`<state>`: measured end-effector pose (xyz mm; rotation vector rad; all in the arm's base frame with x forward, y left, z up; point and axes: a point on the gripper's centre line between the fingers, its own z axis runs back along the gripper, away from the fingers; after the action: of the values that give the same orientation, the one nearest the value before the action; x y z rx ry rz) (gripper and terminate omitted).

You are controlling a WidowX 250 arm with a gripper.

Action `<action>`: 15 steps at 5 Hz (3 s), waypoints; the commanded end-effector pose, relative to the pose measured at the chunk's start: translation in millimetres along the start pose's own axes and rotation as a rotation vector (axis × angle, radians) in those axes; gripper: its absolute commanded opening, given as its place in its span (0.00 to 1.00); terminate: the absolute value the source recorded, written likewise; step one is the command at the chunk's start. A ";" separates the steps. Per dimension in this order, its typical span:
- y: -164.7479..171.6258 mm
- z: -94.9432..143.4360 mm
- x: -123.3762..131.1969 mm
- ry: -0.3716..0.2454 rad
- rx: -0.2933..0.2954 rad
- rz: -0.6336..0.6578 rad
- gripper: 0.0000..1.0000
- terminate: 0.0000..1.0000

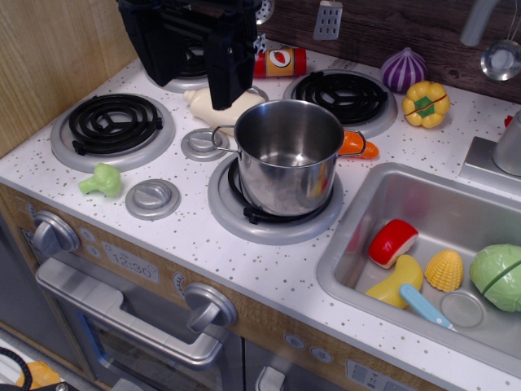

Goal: Put broccoli in pot or pan

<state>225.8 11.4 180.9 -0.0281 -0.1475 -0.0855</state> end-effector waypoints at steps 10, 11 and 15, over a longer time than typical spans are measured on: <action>152.4 -133.6 -15.3 -0.134 -0.006 0.122 1.00 0.00; 154.5 -137.0 -15.8 -0.133 0.006 0.118 1.00 0.00; 171.2 -155.2 -10.3 -0.145 0.090 0.069 1.00 0.00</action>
<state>254.0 173.1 10.7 0.0145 -0.2891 0.0234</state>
